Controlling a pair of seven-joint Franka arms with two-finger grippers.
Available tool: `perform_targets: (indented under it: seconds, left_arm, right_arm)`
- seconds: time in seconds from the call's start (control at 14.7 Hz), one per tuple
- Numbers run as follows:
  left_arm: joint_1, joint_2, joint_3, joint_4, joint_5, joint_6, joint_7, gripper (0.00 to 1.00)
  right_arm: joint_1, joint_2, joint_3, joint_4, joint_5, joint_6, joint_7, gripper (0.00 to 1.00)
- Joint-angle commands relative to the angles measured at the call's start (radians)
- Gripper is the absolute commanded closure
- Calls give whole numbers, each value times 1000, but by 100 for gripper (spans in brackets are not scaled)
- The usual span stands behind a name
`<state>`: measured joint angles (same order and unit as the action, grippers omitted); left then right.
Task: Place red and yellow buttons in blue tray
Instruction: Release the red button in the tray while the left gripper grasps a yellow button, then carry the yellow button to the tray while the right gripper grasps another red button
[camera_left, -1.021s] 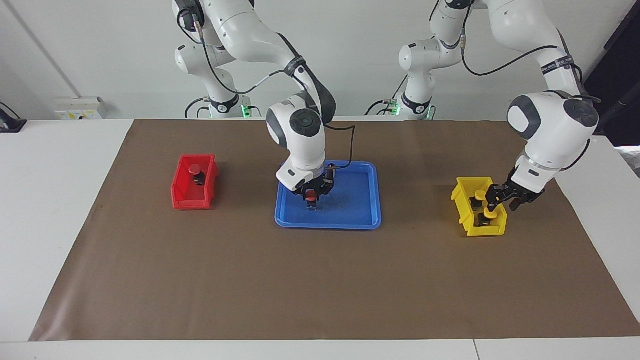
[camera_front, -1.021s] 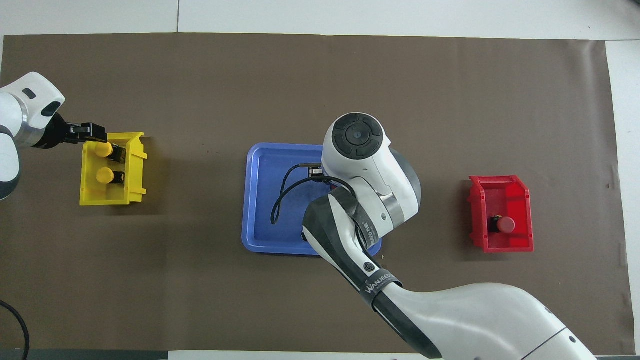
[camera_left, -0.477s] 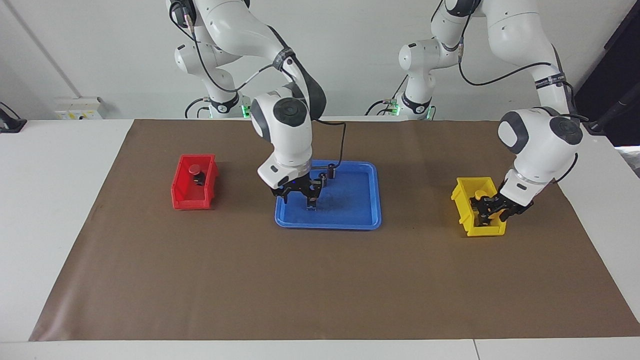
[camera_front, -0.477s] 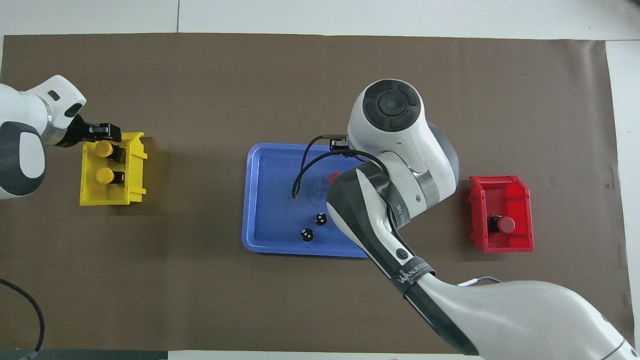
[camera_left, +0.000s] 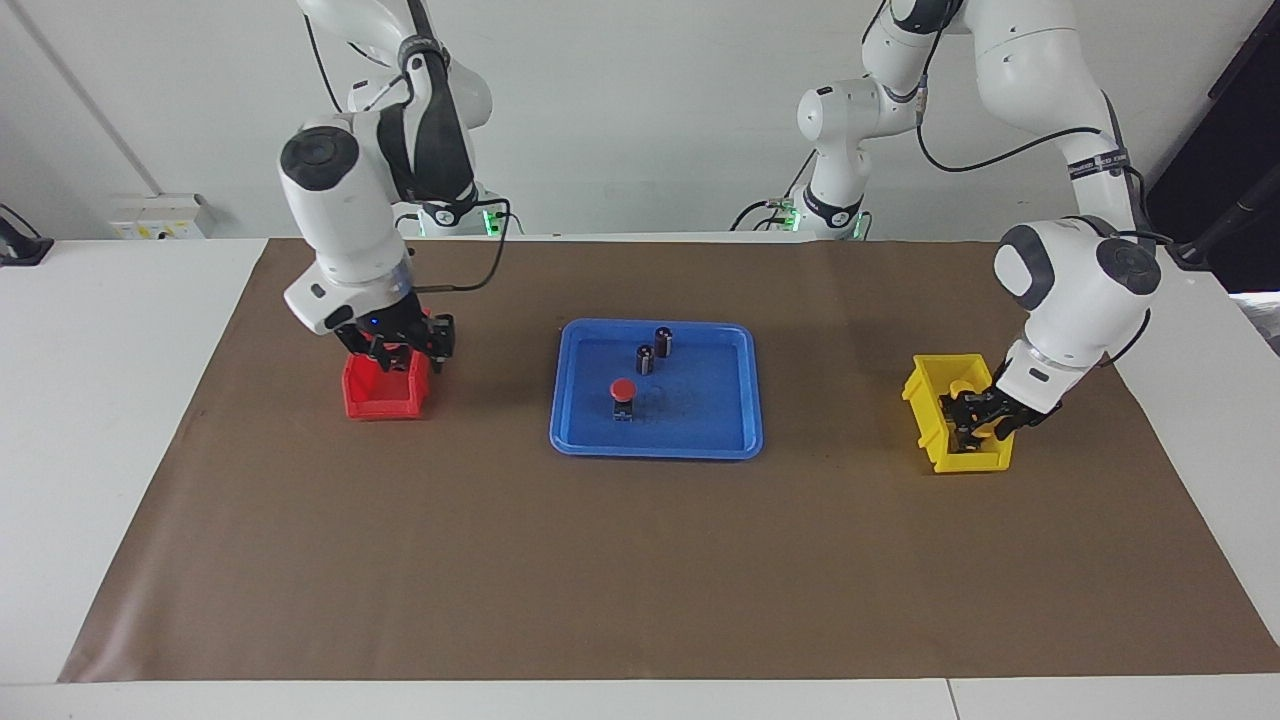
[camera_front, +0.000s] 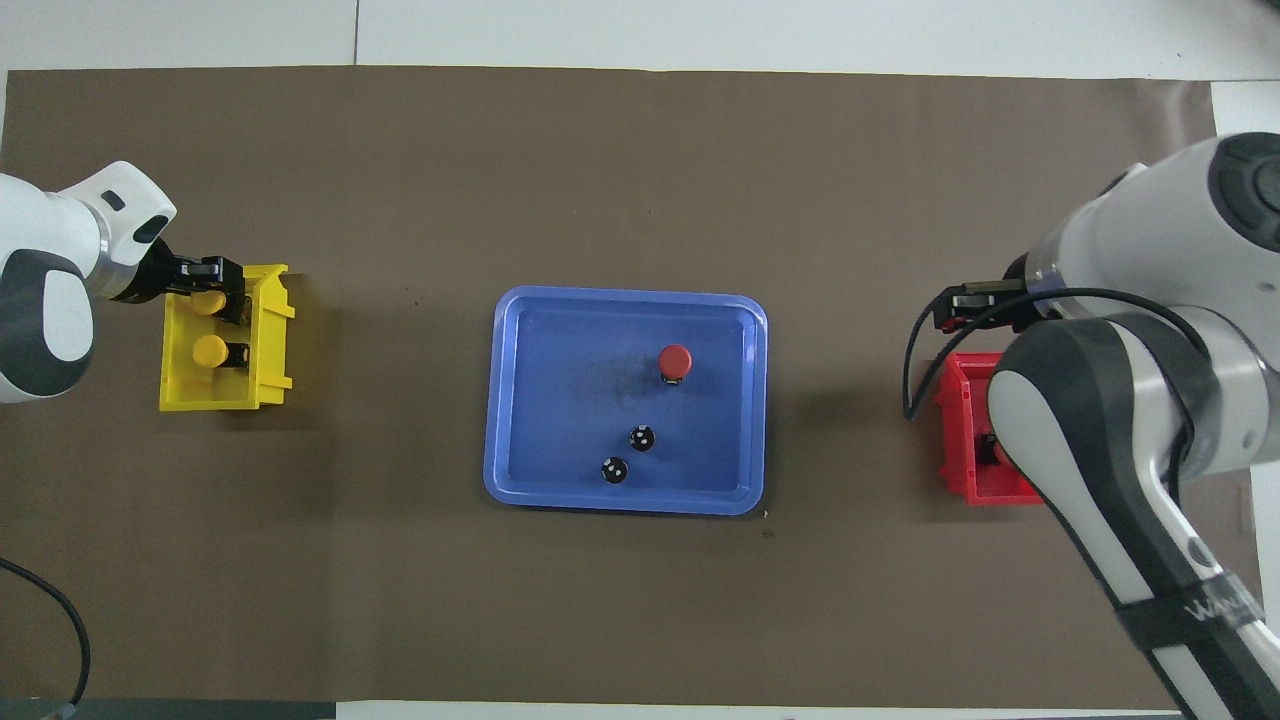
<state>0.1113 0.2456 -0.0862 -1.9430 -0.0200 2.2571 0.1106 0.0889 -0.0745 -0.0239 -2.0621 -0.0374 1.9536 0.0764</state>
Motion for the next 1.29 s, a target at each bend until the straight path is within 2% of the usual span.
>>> perform_targets:
  seconds: [0.0, 0.14, 0.34, 0.41, 0.54, 0.68, 0.82, 0.89, 0.95, 1.23]
  left_arm:
    - [1, -22, 5, -20, -11, -16, 1, 44]
    - [1, -23, 5, -20, -11, -33, 1, 58]
    - [2, -25, 5, -19, -11, -40, 1, 90]
    - [2, -22, 5, -8, -11, -50, 1, 94]
    - [2, -20, 5, 68, -11, -115, 0, 97]
    - [-2, -20, 6, 191, -9, -247, 0, 98]
    - [-21, -17, 2, 319, 66, -383, -34, 98]
    - [-40, -17, -1, 353, 74, -411, -82, 98]
    - [-74, -17, -4, 348, 54, -404, -168, 98]
    - [-313, -60, -6, 247, -9, -367, -435, 97]
  right_arm:
    - [-61, -119, 16, -202, 63, 89, -116, 31]
    - [-109, -149, 15, -269, 77, 122, -183, 32]
    - [-143, -166, 16, -348, 85, 188, -224, 35]
    - [-138, -165, 16, -367, 85, 212, -224, 35]
    - [-141, -163, 15, -414, 85, 276, -237, 35]
    - [-140, -157, 15, -424, 85, 286, -241, 37]
    - [-144, -151, 15, -427, 87, 292, -254, 37]
    - [-146, -151, 15, -444, 85, 307, -262, 38]
    - [-147, -154, 15, -455, 85, 324, -262, 38]
    - [-146, -151, 15, -487, 85, 364, -265, 42]
